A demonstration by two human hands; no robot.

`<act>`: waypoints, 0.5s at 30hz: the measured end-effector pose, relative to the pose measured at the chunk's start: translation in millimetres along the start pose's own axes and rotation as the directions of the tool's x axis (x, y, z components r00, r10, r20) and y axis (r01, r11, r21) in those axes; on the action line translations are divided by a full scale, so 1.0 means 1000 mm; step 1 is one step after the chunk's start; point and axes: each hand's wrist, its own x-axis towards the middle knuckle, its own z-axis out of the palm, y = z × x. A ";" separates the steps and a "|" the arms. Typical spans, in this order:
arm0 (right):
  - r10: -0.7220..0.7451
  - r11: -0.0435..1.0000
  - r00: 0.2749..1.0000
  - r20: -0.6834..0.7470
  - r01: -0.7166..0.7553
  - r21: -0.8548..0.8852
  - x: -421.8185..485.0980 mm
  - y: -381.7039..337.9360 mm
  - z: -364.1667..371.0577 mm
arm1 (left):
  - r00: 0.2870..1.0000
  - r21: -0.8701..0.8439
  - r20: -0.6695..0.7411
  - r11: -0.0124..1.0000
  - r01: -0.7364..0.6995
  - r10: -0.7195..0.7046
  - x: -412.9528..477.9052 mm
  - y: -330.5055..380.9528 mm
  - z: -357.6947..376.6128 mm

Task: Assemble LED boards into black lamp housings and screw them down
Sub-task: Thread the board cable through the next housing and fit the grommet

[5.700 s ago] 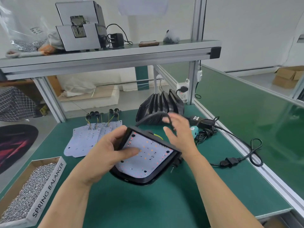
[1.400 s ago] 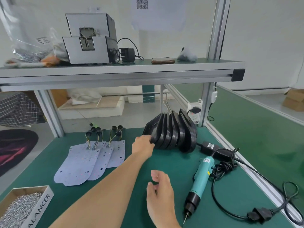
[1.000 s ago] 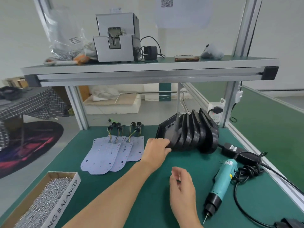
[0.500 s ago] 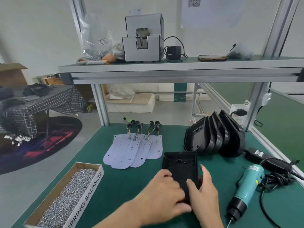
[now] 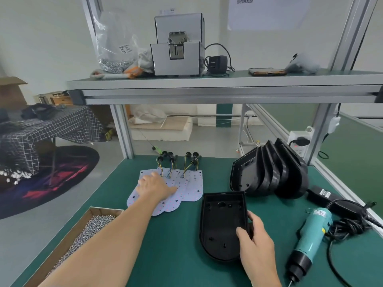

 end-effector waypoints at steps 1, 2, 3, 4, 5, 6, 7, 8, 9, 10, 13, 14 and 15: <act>0.004 1.000 1.000 0.001 -0.004 0.003 0.000 0.001 0.000 | 1.000 -0.012 -0.017 1.000 -0.004 0.004 -0.004 0.001 0.001; 0.004 1.000 1.000 0.002 -0.004 0.009 0.000 0.002 0.000 | 0.999 -0.035 -0.040 0.999 -0.013 0.012 -0.009 0.002 0.002; 0.005 1.000 1.000 0.002 -0.005 0.015 0.000 0.002 0.000 | 0.997 -0.072 -0.072 0.997 -0.033 0.028 -0.015 0.003 0.004; 0.005 1.000 1.000 0.002 -0.005 0.019 -0.001 0.003 0.001 | 0.993 -0.123 -0.108 0.990 -0.065 0.051 -0.023 0.005 0.004; 0.003 1.000 1.000 -0.001 -0.003 0.018 -0.001 0.003 0.001 | 0.986 -0.189 -0.147 0.976 -0.108 0.081 -0.032 0.006 0.005; -0.002 1.000 1.000 -0.005 0.002 0.016 0.000 0.004 0.001 | 0.976 -0.265 -0.186 0.951 -0.160 0.112 -0.042 0.007 0.005; -0.006 1.000 1.000 -0.007 0.006 0.011 0.000 0.004 0.001 | 0.964 -0.345 -0.226 0.913 -0.216 0.143 -0.053 0.007 0.005; -0.008 1.000 1.000 -0.007 0.008 0.004 0.001 0.003 0.001 | 0.947 -0.420 -0.273 0.865 -0.274 0.168 -0.065 0.007 0.005; -0.004 1.000 1.000 -0.004 0.004 -0.001 0.001 0.002 0.001 | 0.928 -0.479 -0.323 0.813 -0.330 0.186 -0.077 0.007 0.005; -0.003 1.000 1.000 -0.005 0.003 0.002 0.000 0.001 0.001 | 0.906 -0.517 -0.370 0.766 -0.383 0.204 -0.090 0.006 0.005; -0.005 1.000 1.000 -0.009 0.005 -0.011 -0.002 -0.003 0.001 | 0.826 -0.556 -0.494 0.632 -0.540 0.272 -0.133 0.007 0.005; -0.017 1.000 1.000 -0.014 0.017 -0.016 -0.002 -0.004 0.000 | 0.794 -0.558 -0.536 0.585 -0.588 0.287 -0.148 0.008 0.004; -0.020 1.000 1.000 -0.015 0.020 -0.011 -0.004 -0.006 -0.001 | 0.759 -0.553 -0.580 0.540 -0.634 0.297 -0.163 0.010 0.003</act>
